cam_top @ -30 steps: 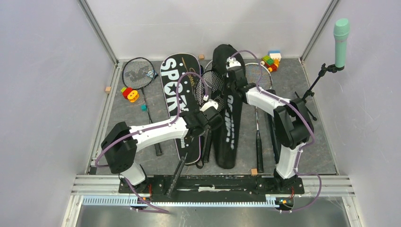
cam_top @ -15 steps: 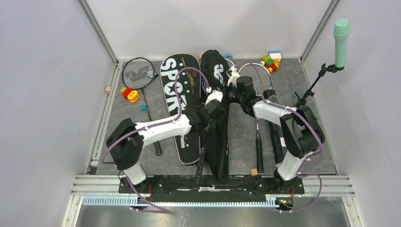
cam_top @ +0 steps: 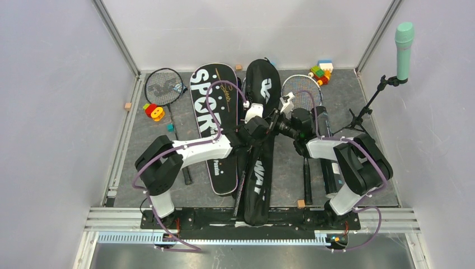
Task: Pack up the badminton gear
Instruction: Place the racket in the racket bag.
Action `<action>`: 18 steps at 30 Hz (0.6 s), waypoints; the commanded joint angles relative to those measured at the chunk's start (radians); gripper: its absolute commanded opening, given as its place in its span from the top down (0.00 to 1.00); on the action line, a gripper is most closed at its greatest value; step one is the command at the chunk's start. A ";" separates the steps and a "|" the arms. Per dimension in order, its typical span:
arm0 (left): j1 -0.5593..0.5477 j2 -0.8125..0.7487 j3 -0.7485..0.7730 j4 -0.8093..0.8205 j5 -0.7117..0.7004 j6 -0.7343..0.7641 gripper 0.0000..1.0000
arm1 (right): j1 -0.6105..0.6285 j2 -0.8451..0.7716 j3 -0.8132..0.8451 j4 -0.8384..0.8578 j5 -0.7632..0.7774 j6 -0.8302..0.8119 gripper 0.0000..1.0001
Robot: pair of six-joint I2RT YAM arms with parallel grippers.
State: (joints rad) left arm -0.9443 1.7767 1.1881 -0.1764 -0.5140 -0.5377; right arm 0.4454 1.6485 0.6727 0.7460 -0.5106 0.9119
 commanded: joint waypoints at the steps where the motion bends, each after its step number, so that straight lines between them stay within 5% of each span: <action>1: 0.028 -0.018 0.053 0.388 -0.034 -0.011 0.93 | 0.039 -0.032 0.030 0.021 -0.241 0.075 1.00; 3: 0.027 -0.060 0.005 0.389 -0.025 0.023 0.68 | 0.031 -0.014 0.101 -0.142 -0.176 -0.039 1.00; 6: 0.027 -0.141 -0.085 0.350 0.010 0.067 0.17 | 0.014 0.018 0.195 -0.314 -0.082 -0.151 1.00; 8: 0.027 -0.213 -0.139 0.283 0.042 0.073 0.01 | 0.002 0.039 0.257 -0.405 -0.013 -0.206 1.00; 14: 0.027 -0.496 -0.306 0.047 0.200 0.087 0.00 | -0.013 0.083 0.370 -0.527 0.129 -0.269 1.00; 18: 0.027 -0.577 -0.331 -0.060 0.434 0.054 0.00 | -0.013 0.093 0.365 -0.501 0.155 -0.242 1.00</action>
State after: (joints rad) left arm -0.9138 1.2476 0.8783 -0.1341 -0.3180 -0.4793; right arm 0.4366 1.7329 1.0019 0.2512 -0.4156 0.6842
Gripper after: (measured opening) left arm 0.994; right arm 0.026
